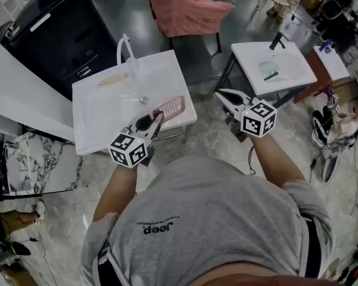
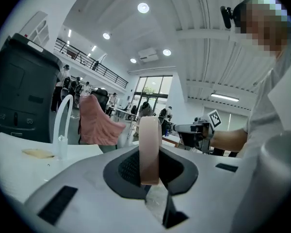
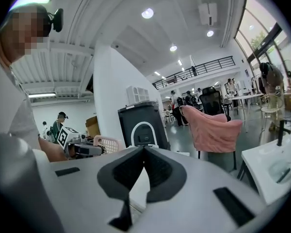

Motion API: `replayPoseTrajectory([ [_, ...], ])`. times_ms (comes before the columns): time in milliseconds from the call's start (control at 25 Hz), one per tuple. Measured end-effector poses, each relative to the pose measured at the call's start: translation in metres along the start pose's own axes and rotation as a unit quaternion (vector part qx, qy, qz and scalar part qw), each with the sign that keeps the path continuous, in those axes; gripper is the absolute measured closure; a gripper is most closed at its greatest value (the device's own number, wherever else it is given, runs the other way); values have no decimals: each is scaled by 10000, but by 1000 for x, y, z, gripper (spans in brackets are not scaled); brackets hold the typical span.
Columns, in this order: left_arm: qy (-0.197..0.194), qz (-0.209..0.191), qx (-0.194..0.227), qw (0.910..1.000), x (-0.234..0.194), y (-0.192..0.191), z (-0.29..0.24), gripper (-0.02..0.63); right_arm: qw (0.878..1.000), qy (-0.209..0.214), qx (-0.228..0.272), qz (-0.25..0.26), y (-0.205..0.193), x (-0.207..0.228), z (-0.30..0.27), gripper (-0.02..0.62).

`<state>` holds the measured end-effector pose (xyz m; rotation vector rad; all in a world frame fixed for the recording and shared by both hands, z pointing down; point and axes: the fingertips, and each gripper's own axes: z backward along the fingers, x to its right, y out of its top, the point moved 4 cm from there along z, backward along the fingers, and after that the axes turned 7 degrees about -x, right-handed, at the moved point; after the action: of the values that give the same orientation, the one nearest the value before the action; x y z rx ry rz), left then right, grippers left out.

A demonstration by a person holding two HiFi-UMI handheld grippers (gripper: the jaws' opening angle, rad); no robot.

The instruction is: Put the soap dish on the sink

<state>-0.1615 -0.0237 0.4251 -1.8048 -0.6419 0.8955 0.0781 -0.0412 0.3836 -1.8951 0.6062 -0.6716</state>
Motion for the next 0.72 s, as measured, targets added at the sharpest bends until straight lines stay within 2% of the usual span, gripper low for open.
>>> replayPoseTrajectory([
  [200,-206,92,-29,9997,-50,15,-13,560,9999,-148,-43,-57,22,19,-45,544],
  [400,-322,165,-79,9993,-81,24,-29,560,9996,-212,-163,-124,30,41,-77,543],
  [720,-158,395,-171,9990,-114,33,-68,560,9991,15,-381,-196,40,91,-115,543],
])
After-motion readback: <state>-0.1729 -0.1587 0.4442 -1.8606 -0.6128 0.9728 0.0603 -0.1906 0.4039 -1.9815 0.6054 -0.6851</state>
